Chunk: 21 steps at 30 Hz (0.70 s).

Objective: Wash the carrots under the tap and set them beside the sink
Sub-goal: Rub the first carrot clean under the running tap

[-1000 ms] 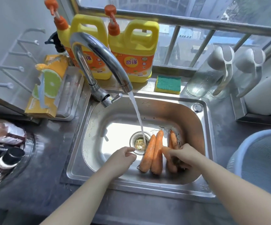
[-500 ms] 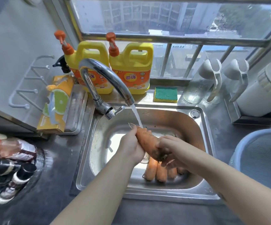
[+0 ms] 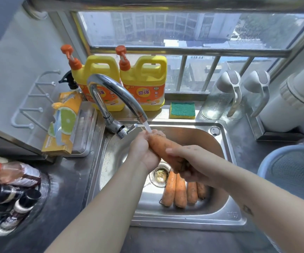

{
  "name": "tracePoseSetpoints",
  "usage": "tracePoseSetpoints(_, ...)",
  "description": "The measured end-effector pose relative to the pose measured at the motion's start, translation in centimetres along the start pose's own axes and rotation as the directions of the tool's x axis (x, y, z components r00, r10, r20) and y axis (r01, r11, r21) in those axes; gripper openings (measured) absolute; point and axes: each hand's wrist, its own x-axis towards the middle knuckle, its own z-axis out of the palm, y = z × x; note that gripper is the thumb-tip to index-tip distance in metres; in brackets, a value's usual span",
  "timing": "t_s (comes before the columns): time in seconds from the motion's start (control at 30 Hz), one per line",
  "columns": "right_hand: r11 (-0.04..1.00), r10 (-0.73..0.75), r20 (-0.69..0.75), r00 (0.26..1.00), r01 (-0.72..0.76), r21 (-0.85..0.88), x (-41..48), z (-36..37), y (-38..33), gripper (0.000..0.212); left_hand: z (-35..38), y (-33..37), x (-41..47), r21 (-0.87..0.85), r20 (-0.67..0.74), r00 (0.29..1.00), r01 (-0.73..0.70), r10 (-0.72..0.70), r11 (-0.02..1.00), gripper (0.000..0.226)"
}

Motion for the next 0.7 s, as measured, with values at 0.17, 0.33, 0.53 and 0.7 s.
tracePoseSetpoints(0.17, 0.985, 0.116, 0.017, 0.993, -0.117, 0.13, 0.2, 0.2, -0.8, 0.03, -0.1, -1.1, -0.3, 0.138, 0.023, 0.992, -0.123, 0.121, 0.983, 0.023)
tracePoseSetpoints(0.33, 0.971, -0.111, -0.071, 0.991, 0.093, -0.221, 0.5, 0.9, -0.2, 0.024, 0.3, -1.0, 0.2, 0.284, -0.066, 0.973, -0.193, 0.22, 0.939, 0.013)
tracePoseSetpoints(0.53, 0.98, -0.083, -0.078, 0.994, 0.067, -0.186, 0.9, 0.7, -0.4, 0.026, -0.6, -0.3, 0.9, 0.078, -0.02, 0.999, -0.034, 0.035, 0.996, 0.029)
tracePoseSetpoints(0.7, 0.994, 0.086, 0.009, 0.996, -0.086, 0.059, 0.9, -0.1, -1.1, 0.031, -1.2, -0.4, -1.2, 0.014, 0.192, 0.977, -0.095, 0.091, 0.995, 0.017)
